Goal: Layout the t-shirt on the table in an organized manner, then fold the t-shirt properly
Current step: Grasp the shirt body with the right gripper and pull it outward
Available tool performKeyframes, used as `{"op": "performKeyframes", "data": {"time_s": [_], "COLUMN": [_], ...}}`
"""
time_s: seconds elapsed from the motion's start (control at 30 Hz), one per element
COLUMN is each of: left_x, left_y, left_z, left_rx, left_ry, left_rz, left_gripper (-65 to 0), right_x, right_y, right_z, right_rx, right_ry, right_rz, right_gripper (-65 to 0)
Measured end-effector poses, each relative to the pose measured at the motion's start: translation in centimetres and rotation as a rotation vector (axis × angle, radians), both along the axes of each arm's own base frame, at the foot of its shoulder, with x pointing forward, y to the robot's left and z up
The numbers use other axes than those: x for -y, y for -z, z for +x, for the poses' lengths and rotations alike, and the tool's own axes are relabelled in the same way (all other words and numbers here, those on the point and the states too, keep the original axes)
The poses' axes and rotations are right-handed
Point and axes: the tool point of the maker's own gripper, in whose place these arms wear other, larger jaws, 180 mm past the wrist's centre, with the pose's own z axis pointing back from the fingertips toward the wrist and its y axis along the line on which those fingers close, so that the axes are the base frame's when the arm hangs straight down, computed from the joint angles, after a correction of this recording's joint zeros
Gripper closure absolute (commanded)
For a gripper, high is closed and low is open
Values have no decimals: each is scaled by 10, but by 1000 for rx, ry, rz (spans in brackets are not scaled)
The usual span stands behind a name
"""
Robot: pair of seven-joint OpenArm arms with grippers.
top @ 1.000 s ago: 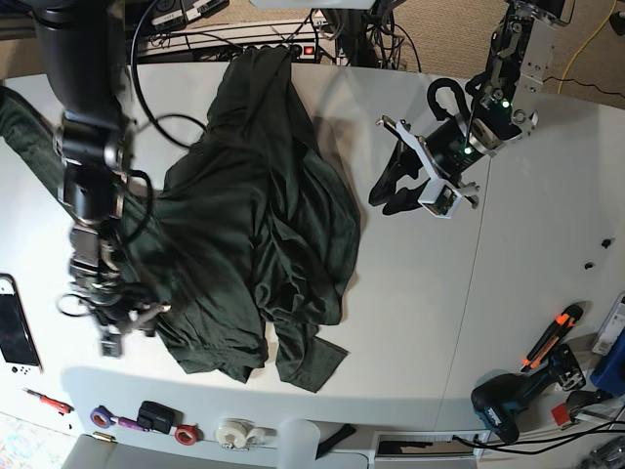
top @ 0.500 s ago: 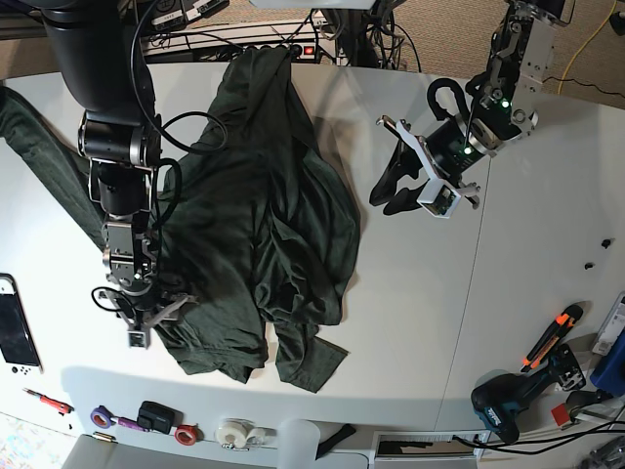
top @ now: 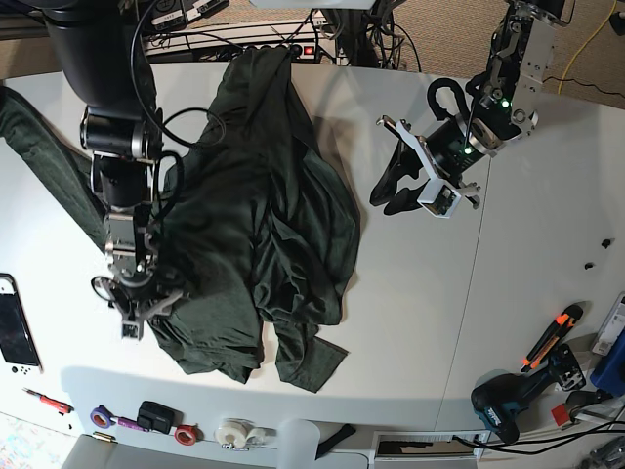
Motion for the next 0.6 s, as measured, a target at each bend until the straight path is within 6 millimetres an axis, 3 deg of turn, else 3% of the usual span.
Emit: {"op": "performKeyframes", "data": {"time_s": [0.2,0.43,0.6], "left_x": [0,0,0], "left_y": [0,0,0], "left_z": [0,0,0], "left_rx": [0,0,0], "left_ry": [0,0,-1], "left_rz": [0,0,0], "left_gripper": [-160,-160,-160], "right_x": [-1,-2,2], "right_y": [10,12,3], "right_z": [-11,-15,-13], "right_rx": [20,46,31], "right_ry": [-11,-17,0], "right_rz": [-10,-21,-40], "right_gripper": [-282,-52,-3]}}
